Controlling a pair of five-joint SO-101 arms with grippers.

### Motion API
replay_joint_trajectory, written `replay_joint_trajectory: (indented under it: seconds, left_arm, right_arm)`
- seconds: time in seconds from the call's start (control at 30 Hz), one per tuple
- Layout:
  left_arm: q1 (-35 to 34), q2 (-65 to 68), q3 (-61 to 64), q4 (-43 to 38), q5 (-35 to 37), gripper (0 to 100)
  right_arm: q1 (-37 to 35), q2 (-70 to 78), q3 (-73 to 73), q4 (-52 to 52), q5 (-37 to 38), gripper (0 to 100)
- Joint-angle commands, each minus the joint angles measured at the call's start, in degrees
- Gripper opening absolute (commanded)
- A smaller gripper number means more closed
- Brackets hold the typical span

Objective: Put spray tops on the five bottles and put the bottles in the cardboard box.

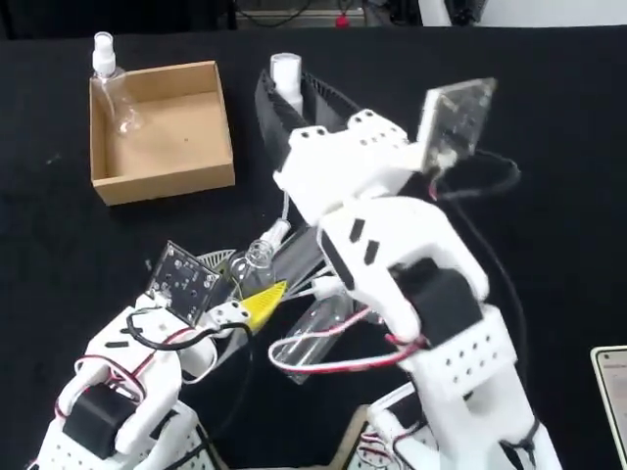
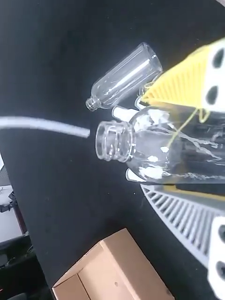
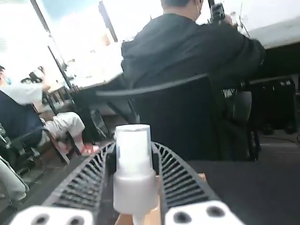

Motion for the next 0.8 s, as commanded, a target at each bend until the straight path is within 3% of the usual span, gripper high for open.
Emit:
replay_joint_trajectory:
  seconds: [0.0, 0.77]
  left_arm:
    - [0.04, -0.18, -0.66, -0.26, -0.26, 19]
    - [0.04, -0.18, -0.66, -0.26, -0.26, 19]
  right_arm:
    - [-0.79, -3.82, 1.63, -0.09, -0.44, 1.1]
    - [-2.55, -4.18, 2.42, -4.22, -0.35, 1.1]
